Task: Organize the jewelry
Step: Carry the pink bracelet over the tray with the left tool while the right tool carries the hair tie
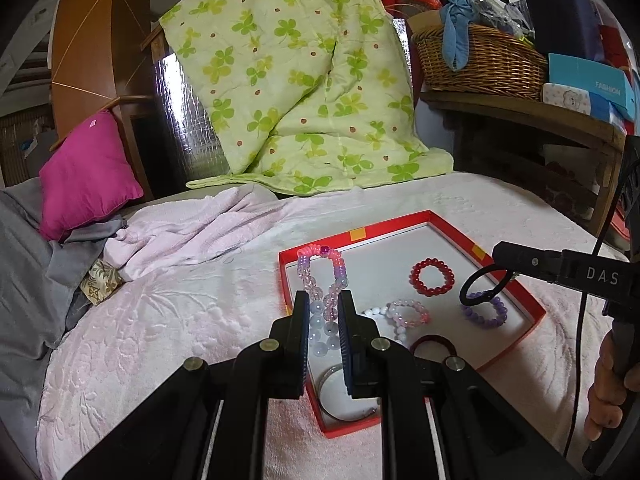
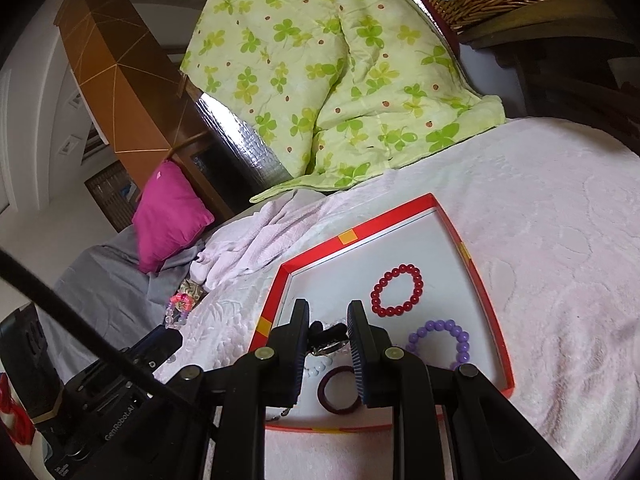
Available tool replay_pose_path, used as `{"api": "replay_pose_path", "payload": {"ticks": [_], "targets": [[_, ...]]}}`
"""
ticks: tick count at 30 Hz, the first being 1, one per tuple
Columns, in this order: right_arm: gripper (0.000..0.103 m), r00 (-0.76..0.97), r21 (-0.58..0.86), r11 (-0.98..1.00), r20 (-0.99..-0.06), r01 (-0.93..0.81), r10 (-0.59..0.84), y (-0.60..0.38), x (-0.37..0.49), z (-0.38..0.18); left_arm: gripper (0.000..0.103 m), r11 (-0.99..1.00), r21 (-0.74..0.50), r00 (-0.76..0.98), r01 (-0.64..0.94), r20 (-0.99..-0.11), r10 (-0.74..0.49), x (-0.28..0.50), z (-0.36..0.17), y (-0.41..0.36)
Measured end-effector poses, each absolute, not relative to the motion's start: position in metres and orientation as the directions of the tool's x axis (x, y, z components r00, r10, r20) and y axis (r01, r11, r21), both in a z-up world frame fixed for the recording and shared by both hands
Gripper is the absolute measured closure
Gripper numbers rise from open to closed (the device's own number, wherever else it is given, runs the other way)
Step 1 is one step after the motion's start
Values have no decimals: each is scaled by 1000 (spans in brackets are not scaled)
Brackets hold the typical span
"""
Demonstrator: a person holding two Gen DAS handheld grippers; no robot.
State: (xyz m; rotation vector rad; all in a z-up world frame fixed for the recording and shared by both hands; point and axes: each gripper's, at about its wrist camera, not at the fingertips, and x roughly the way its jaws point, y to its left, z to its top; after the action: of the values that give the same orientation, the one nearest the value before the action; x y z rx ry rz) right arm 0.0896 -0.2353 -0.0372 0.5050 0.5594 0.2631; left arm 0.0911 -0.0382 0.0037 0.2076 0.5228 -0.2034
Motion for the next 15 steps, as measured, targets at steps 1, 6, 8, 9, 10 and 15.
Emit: {"api": "replay_pose_path", "payload": {"ticks": [1,6,8,9,10,15], "targets": [[80,819,524,846,-438,-102,371,-235,91,-37,88,960,143,847,242,-514,-137,93,3,-38],[80,818,536,838,-436,-99,376,-237,97,-38,88,961,150,846,232,-518,-124,103,0,-38],[80,817,540,836,-436,-99,378,-238,99,-38,88,962,149,845,228,-521,-120,107,-1,-38],[80,815,543,834,-436,-100,382,-239,99,-38,88,962,153,845,227,-522,-116,109,-1,-39],[80,816,542,835,-435,-100,380,-238,99,-38,88,961,159,845,226,-522,-112,110,-2,-40],[80,817,554,827,-427,-102,387,-241,100,-37,88,960,171,843,223,-529,-102,116,-5,-43]]}}
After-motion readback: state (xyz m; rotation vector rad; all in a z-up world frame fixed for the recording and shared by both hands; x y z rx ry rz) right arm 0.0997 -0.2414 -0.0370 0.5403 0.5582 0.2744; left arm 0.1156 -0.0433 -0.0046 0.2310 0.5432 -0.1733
